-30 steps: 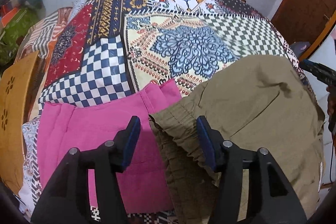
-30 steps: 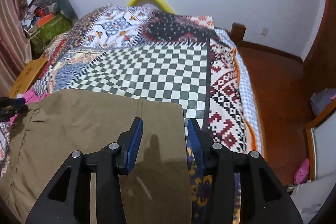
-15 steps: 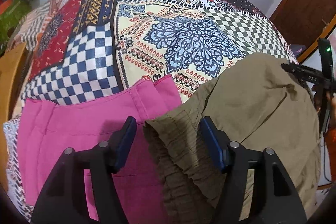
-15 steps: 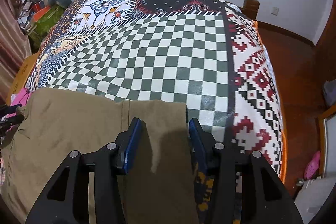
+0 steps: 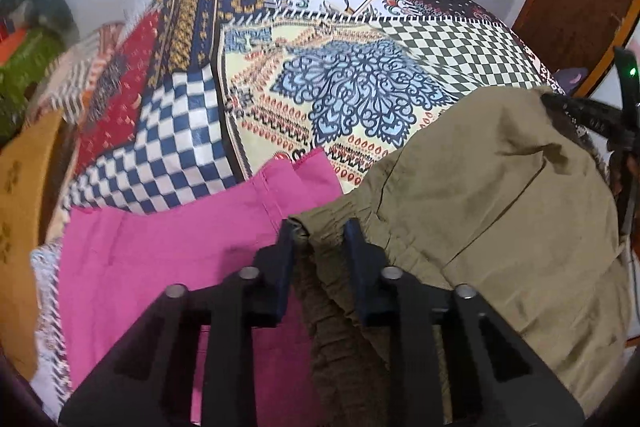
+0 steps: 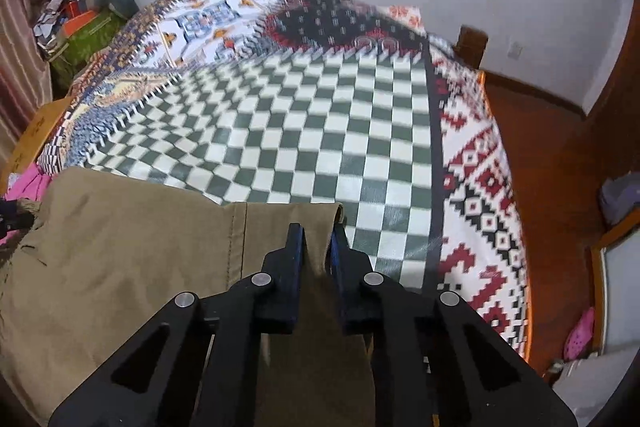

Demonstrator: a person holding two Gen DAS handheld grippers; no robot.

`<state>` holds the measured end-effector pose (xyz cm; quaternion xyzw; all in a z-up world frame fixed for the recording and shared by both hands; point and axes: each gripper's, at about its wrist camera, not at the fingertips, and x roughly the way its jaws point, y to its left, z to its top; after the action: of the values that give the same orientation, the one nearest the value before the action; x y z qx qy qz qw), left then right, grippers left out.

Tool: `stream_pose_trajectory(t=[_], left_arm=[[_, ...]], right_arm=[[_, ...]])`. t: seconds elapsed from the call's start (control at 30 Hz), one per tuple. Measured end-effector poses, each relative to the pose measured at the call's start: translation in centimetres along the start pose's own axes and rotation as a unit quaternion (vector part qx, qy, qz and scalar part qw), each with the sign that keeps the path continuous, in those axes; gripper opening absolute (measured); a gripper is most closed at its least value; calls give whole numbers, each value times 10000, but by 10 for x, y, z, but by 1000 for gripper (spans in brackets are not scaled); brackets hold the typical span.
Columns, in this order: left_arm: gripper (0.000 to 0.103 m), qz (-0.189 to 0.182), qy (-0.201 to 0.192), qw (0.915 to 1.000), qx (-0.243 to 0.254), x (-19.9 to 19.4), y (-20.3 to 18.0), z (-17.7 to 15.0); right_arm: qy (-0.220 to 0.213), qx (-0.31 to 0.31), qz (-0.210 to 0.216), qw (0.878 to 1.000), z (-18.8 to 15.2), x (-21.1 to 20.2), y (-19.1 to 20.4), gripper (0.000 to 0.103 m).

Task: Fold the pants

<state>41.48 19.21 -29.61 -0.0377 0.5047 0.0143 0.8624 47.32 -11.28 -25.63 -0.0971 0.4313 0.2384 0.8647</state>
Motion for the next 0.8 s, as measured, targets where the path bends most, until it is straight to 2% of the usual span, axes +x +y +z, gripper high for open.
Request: stream_pose_trajectory(t=[0.07, 0.27, 0.4, 0.57, 0.8], left_arm=[[13, 79, -96, 9999, 47, -6, -1, 1], [10, 294, -405, 9987, -6, -23, -1, 15], [10, 456, -427, 9980, -34, -23, -1, 27], [10, 343, -508, 9981, -115, -37, -1, 27], [9, 122, -753, 9969, -209, -85, -3, 23]], right_arm=[[-149, -19, -73, 9999, 2, -8, -1, 11], [-496, 49, -231, 9985, 14, -30, -5, 11], [-727, 83, -397, 9965, 24, -44, -3, 11], [-858, 91, -405, 9955, 32, -59, 3, 11], [-1058, 264, -244, 9937, 24, -96, 4, 11]])
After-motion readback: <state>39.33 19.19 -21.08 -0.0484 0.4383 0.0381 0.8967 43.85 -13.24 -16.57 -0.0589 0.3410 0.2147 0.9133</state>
